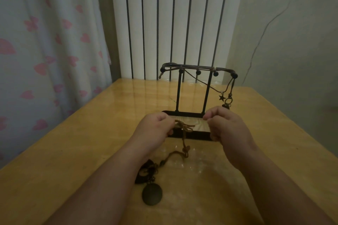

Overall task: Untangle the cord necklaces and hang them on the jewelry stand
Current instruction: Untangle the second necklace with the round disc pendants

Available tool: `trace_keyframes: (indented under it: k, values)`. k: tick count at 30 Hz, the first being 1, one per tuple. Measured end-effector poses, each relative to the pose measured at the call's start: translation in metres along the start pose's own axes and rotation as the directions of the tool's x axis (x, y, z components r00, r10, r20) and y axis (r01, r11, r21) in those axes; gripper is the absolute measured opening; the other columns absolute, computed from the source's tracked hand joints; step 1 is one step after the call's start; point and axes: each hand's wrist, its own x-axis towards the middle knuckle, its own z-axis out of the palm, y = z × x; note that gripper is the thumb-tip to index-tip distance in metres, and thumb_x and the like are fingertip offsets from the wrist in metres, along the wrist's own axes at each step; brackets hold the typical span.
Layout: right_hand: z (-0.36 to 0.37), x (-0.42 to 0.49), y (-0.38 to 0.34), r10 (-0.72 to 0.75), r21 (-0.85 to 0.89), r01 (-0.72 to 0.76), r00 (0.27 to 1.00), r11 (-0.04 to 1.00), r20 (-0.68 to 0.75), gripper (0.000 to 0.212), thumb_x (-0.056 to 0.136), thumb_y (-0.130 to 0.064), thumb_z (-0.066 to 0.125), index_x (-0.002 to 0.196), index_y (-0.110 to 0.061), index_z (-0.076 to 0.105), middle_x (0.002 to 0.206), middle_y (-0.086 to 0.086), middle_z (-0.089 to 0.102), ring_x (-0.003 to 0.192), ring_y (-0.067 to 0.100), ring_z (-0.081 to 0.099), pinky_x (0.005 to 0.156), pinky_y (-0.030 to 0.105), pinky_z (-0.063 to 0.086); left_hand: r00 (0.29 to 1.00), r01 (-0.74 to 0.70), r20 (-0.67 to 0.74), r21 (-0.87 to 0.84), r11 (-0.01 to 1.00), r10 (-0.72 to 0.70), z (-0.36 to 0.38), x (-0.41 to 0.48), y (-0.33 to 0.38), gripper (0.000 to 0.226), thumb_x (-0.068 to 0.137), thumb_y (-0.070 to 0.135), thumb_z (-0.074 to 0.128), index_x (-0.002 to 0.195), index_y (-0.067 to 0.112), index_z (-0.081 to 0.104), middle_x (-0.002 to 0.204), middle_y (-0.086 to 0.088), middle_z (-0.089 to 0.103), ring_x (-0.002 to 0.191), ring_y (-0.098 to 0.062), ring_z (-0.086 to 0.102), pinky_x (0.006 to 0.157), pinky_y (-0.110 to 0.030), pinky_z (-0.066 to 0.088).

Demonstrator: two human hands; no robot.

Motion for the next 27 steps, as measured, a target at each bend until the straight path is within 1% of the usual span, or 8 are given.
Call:
trace_keyframes:
  k: [3,6,10,12,14,17,24,27]
  values:
    - [0.005,-0.003,0.004,-0.034,-0.073,0.038,0.997,0.997,0.066,0.01,0.089,-0.008,0.06,0.089,-0.017,0.063,0.086,0.003,0.062,0.072,0.005,0.062,0.066,0.024,0.048,1.0,0.004,0.012,0.011,1.0,-0.005,0.004,-0.001,0.0,0.026,0.093,0.024,0.054,0.069,0.019,0.062,0.073,-0.001,0.06,0.071,-0.016,0.053,0.066,-0.03,0.042]
    - [0.01,-0.005,0.006,-0.105,-0.245,0.129,0.988,0.961,0.11,0.025,0.083,-0.02,0.074,0.102,-0.033,0.062,0.097,-0.01,0.059,0.081,0.004,0.059,0.067,0.018,0.052,1.0,0.0,0.013,0.016,1.0,0.0,0.005,0.0,0.0,0.024,0.091,0.024,0.055,0.069,0.02,0.062,0.072,0.0,0.06,0.071,-0.016,0.053,0.066,-0.031,0.043]
    - [0.017,-0.007,0.006,-0.261,-0.632,0.271,0.959,0.726,0.112,0.021,0.09,-0.024,0.066,0.106,-0.039,0.064,0.09,-0.025,0.053,0.083,-0.006,0.052,0.062,0.012,0.04,1.0,0.002,0.027,0.024,1.0,-0.003,0.004,-0.001,-0.001,0.022,0.091,0.024,0.054,0.071,0.02,0.062,0.072,0.001,0.059,0.071,-0.016,0.053,0.067,-0.033,0.044]
    - [0.017,-0.005,0.008,-0.277,-0.608,0.256,0.959,0.751,0.061,0.016,0.092,-0.023,0.063,0.098,-0.038,0.065,0.088,-0.02,0.058,0.077,-0.001,0.055,0.064,0.016,0.042,1.0,0.004,0.029,0.025,1.0,-0.005,0.005,-0.001,-0.001,0.022,0.091,0.024,0.055,0.07,0.02,0.061,0.072,0.002,0.06,0.07,-0.016,0.053,0.066,-0.033,0.044]
    - [0.016,-0.003,0.01,-0.23,-0.475,0.208,0.973,0.855,0.013,0.017,0.092,-0.021,0.063,0.089,-0.038,0.063,0.085,-0.012,0.064,0.078,0.005,0.062,0.068,0.024,0.054,1.0,0.0,0.028,0.025,1.0,-0.001,0.006,-0.002,0.0,0.022,0.092,0.024,0.055,0.071,0.02,0.061,0.073,0.001,0.061,0.07,-0.015,0.053,0.066,-0.032,0.044]
    - [0.017,-0.002,0.01,-0.152,-0.283,0.141,0.988,0.949,-0.018,0.016,0.092,-0.016,0.062,0.088,-0.031,0.066,0.086,-0.005,0.069,0.082,0.008,0.065,0.077,0.031,0.057,0.999,0.002,0.049,0.014,1.0,-0.003,0.007,-0.003,0.0,0.021,0.094,0.023,0.054,0.075,0.02,0.062,0.079,0.0,0.063,0.074,-0.015,0.057,0.066,-0.029,0.044]
    - [0.017,-0.001,0.012,-0.106,-0.254,0.107,0.994,0.961,0.018,0.015,0.094,-0.012,0.058,0.089,-0.024,0.064,0.086,-0.002,0.069,0.082,0.011,0.064,0.073,0.029,0.053,0.994,0.072,0.089,-0.165,0.984,-0.058,0.006,-0.003,-0.001,0.016,0.097,0.016,0.053,0.086,0.012,0.064,0.09,-0.01,0.073,0.08,-0.021,0.073,0.072,-0.035,0.061]
    - [0.017,-0.002,0.011,-0.101,-0.248,0.111,0.993,0.962,0.056,0.016,0.094,-0.01,0.057,0.091,-0.023,0.064,0.087,0.0,0.068,0.074,0.003,0.061,0.062,0.015,0.047,0.998,0.056,0.052,-0.169,0.984,-0.048,0.007,-0.002,-0.001,0.006,0.095,0.012,0.056,0.095,0.011,0.061,0.088,-0.012,0.073,0.077,-0.021,0.075,0.072,-0.037,0.062]
